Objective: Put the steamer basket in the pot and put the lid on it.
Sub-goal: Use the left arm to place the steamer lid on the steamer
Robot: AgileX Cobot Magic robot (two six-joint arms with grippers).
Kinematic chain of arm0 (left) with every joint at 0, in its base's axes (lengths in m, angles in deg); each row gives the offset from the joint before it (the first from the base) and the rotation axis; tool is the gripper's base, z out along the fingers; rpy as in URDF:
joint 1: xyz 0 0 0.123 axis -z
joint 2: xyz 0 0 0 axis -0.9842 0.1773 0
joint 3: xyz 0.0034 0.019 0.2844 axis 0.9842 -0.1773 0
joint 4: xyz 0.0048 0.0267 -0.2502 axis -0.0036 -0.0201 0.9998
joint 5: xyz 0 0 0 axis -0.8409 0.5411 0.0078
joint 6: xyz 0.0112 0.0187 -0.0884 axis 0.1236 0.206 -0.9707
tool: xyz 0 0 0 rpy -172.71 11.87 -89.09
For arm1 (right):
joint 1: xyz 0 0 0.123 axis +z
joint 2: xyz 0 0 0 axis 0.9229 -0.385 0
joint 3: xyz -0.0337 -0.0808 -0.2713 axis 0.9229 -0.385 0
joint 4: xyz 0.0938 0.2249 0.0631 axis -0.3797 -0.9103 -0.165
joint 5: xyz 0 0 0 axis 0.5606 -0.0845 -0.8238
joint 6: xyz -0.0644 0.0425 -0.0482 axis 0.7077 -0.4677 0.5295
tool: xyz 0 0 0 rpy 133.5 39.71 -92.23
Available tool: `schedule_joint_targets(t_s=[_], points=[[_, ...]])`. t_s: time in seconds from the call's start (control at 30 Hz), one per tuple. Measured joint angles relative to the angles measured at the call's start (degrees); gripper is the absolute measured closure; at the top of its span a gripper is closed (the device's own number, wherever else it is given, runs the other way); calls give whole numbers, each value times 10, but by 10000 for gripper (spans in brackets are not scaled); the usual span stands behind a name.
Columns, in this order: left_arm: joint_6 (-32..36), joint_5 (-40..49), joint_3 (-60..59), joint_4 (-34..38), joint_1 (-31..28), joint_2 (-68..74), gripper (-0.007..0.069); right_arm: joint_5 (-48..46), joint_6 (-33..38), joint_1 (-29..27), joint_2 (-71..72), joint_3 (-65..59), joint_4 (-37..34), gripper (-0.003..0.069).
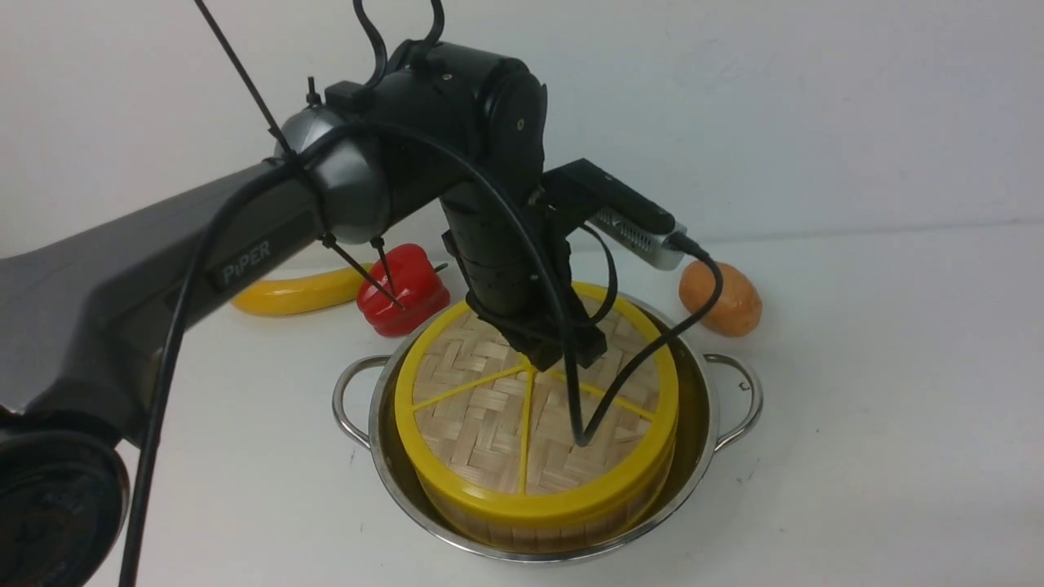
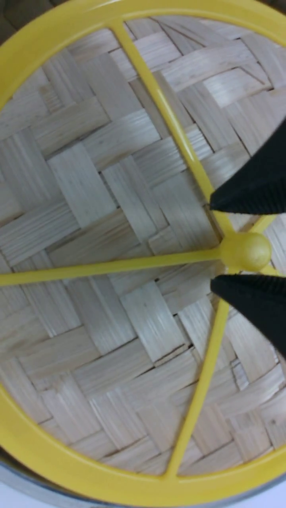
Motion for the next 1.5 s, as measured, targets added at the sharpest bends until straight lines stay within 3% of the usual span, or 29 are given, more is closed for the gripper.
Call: schedule_joint_targets(t_s=[0.2, 0.57, 0.77, 0.97, 1.3, 1.5], points=[[0, 28, 0, -3, 0, 0, 361, 0, 0, 0, 0, 0, 0, 575], [-5, 14, 0, -21, 0, 0, 361, 0, 0, 0, 0, 0, 0, 575], [-6, -37, 0, -25, 0, 0, 361, 0, 0, 0, 0, 0, 0, 575], [-7, -12, 1, -25, 0, 15, 361, 0, 0, 0, 0, 0, 0, 575], [-7, -10, 8, -15, 0, 28, 361, 0, 0, 0, 0, 0, 0, 575], [-5, -52, 10, 10, 0, 39, 355, 0, 0, 0, 0, 0, 0, 575]])
